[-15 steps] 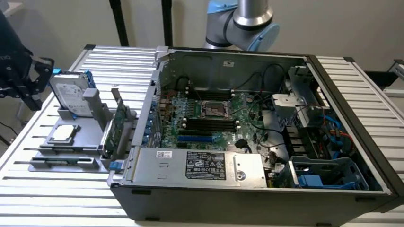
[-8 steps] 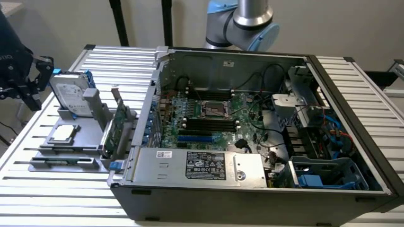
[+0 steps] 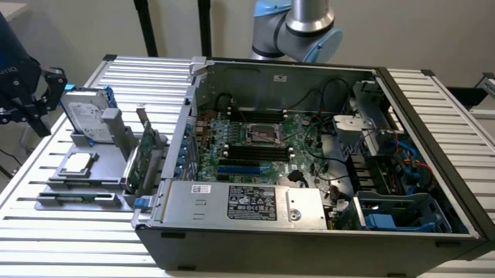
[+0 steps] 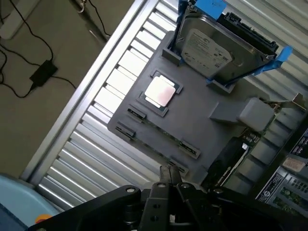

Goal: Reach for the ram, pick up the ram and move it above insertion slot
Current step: 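Pick up the ram and move it above insertion slot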

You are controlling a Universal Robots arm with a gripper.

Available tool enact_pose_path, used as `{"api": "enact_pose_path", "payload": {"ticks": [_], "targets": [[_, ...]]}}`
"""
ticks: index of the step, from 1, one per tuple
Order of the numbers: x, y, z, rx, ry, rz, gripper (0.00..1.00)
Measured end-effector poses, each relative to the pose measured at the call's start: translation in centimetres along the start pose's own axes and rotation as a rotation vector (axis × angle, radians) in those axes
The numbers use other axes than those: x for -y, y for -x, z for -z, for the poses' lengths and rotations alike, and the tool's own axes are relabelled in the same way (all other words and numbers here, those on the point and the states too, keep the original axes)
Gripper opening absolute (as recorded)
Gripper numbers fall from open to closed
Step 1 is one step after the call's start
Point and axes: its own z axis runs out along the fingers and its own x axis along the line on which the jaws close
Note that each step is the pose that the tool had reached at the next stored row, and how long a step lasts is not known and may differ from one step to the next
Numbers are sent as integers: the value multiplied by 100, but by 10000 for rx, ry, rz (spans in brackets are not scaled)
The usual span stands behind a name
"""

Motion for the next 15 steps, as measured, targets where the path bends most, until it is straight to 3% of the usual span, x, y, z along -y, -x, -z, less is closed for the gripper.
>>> {"api": "enact_pose_path", "payload": {"ticks": [15], "targets": [[2,0,-43,-74,-26,2731,11]]}}
